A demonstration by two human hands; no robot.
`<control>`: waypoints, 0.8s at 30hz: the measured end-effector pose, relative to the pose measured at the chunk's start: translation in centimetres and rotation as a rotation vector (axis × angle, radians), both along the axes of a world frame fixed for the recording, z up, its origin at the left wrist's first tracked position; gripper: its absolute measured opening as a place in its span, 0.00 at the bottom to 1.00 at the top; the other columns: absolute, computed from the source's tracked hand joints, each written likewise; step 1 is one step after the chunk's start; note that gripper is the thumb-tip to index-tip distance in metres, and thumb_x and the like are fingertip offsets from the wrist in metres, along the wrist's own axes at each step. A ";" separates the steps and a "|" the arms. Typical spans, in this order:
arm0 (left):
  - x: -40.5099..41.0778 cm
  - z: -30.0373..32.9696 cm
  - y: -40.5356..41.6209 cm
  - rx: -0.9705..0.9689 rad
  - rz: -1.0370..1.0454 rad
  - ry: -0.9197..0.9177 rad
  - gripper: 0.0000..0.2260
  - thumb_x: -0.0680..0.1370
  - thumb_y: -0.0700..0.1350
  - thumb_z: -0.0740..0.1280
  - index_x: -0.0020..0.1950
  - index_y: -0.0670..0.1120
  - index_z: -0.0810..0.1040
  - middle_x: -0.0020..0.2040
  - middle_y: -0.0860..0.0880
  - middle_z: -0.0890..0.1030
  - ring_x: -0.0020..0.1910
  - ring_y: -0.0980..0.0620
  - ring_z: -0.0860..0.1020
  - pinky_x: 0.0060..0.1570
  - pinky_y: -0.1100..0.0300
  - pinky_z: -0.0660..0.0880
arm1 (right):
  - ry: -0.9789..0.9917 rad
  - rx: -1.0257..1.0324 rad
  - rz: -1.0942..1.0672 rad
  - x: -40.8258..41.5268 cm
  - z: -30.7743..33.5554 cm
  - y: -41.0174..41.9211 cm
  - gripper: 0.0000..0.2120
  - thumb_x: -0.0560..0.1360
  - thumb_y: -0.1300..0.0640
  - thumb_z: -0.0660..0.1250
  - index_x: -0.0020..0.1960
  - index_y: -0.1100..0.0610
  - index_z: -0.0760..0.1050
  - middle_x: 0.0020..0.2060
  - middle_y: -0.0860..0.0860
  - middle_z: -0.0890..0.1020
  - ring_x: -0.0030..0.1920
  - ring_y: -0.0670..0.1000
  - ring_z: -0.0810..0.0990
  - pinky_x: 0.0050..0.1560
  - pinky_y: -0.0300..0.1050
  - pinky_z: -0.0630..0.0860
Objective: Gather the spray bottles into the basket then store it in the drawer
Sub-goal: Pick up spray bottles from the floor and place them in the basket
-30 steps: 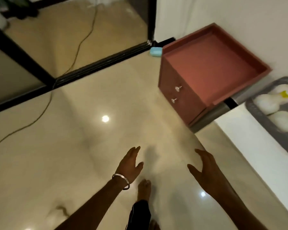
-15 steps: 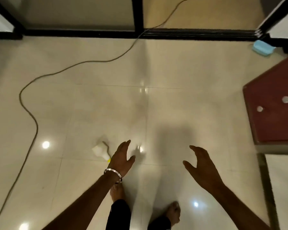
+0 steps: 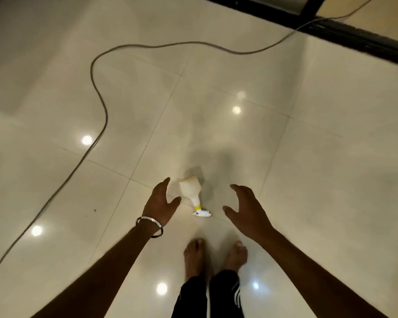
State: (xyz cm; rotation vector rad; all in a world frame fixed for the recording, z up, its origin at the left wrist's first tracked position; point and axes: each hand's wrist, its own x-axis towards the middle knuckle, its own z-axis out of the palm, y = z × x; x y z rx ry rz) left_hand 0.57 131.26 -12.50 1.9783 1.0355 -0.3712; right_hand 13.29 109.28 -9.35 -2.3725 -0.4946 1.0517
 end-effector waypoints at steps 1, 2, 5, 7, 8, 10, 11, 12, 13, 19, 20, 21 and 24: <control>-0.3 -0.9 0.7 -0.001 0.015 0.006 0.32 0.76 0.47 0.69 0.77 0.48 0.60 0.75 0.47 0.65 0.74 0.49 0.65 0.69 0.57 0.64 | 0.004 -0.007 0.035 -0.1 -1.1 1.4 0.32 0.78 0.50 0.68 0.78 0.53 0.60 0.75 0.51 0.64 0.70 0.52 0.71 0.64 0.44 0.70; -0.6 -2.0 1.4 -0.004 0.030 0.014 0.32 0.76 0.48 0.69 0.77 0.48 0.59 0.75 0.47 0.65 0.74 0.49 0.65 0.69 0.57 0.64 | 0.012 -0.015 0.071 -0.2 -2.5 2.8 0.33 0.78 0.50 0.68 0.78 0.54 0.59 0.75 0.52 0.64 0.70 0.53 0.71 0.64 0.45 0.71; -0.9 -6.0 2.7 -0.021 0.064 0.034 0.33 0.76 0.48 0.69 0.77 0.48 0.59 0.75 0.46 0.64 0.74 0.49 0.65 0.69 0.57 0.63 | 0.035 -0.037 0.156 0.3 -7.0 6.1 0.34 0.77 0.51 0.68 0.79 0.55 0.58 0.75 0.54 0.64 0.71 0.54 0.70 0.67 0.48 0.71; -1.1 -9.3 3.0 -0.052 0.085 0.065 0.33 0.76 0.49 0.69 0.77 0.48 0.58 0.76 0.46 0.64 0.74 0.49 0.64 0.69 0.58 0.62 | 0.050 -0.056 0.194 0.5 -10.7 7.7 0.35 0.77 0.51 0.68 0.79 0.55 0.57 0.75 0.55 0.64 0.71 0.55 0.70 0.67 0.49 0.71; -1.1 -11.2 3.0 -0.078 0.100 0.082 0.34 0.76 0.49 0.69 0.77 0.48 0.58 0.76 0.46 0.64 0.74 0.49 0.64 0.69 0.58 0.61 | 0.056 -0.064 0.208 0.5 -12.6 8.2 0.35 0.77 0.51 0.68 0.79 0.55 0.57 0.75 0.55 0.64 0.71 0.55 0.70 0.67 0.50 0.71; -0.9 -14.6 3.0 -0.154 0.160 0.113 0.35 0.75 0.51 0.70 0.78 0.49 0.57 0.76 0.46 0.64 0.74 0.47 0.64 0.71 0.55 0.62 | 0.075 -0.074 0.217 0.4 -16.4 9.1 0.36 0.76 0.52 0.69 0.79 0.54 0.56 0.74 0.56 0.65 0.71 0.56 0.70 0.65 0.50 0.71; -0.5 -16.4 3.0 -0.203 0.199 0.122 0.36 0.75 0.51 0.70 0.78 0.49 0.56 0.76 0.45 0.64 0.74 0.47 0.65 0.71 0.53 0.63 | 0.088 -0.077 0.214 0.4 -18.3 9.5 0.37 0.76 0.51 0.69 0.79 0.53 0.55 0.74 0.56 0.65 0.71 0.56 0.70 0.65 0.50 0.71; -0.1 -18.2 3.0 -0.255 0.240 0.120 0.36 0.75 0.51 0.71 0.78 0.49 0.56 0.76 0.45 0.64 0.74 0.46 0.65 0.71 0.51 0.64 | 0.104 -0.074 0.211 0.3 -20.3 9.9 0.39 0.75 0.51 0.70 0.80 0.52 0.53 0.74 0.56 0.65 0.71 0.57 0.70 0.65 0.51 0.70; 0.3 -20.0 3.0 -0.304 0.283 0.112 0.37 0.75 0.51 0.71 0.78 0.49 0.55 0.76 0.44 0.64 0.74 0.46 0.65 0.71 0.51 0.64 | 0.123 -0.067 0.207 0.3 -22.1 10.4 0.41 0.75 0.51 0.71 0.80 0.52 0.52 0.74 0.56 0.65 0.71 0.57 0.70 0.65 0.52 0.70; 1.5 -27.8 2.9 -0.481 0.429 0.070 0.41 0.70 0.56 0.74 0.77 0.54 0.56 0.70 0.45 0.72 0.65 0.47 0.73 0.60 0.54 0.72 | 0.237 0.005 0.125 -0.9 -29.5 11.9 0.51 0.70 0.49 0.77 0.81 0.55 0.48 0.73 0.58 0.68 0.71 0.56 0.70 0.68 0.52 0.71; 1.7 -28.5 2.7 -0.498 0.430 0.064 0.41 0.69 0.58 0.75 0.77 0.54 0.58 0.69 0.46 0.73 0.63 0.48 0.74 0.60 0.52 0.74 | 0.243 0.022 0.107 -1.2 -30.3 12.0 0.51 0.69 0.49 0.78 0.80 0.55 0.50 0.72 0.56 0.70 0.71 0.55 0.70 0.67 0.50 0.72; 1.8 -29.0 2.5 -0.505 0.427 0.059 0.42 0.66 0.59 0.75 0.76 0.53 0.59 0.68 0.47 0.73 0.62 0.49 0.75 0.60 0.50 0.76 | 0.250 0.044 0.086 -1.4 -30.9 12.1 0.50 0.68 0.50 0.79 0.79 0.55 0.52 0.71 0.54 0.71 0.69 0.54 0.72 0.65 0.48 0.73; 2.5 -29.8 2.6 -0.526 0.462 0.042 0.43 0.61 0.61 0.75 0.72 0.52 0.64 0.64 0.49 0.75 0.60 0.49 0.77 0.56 0.48 0.78 | 0.271 0.091 0.041 -1.5 -31.8 12.8 0.47 0.67 0.51 0.79 0.77 0.54 0.56 0.68 0.51 0.74 0.66 0.52 0.75 0.61 0.45 0.74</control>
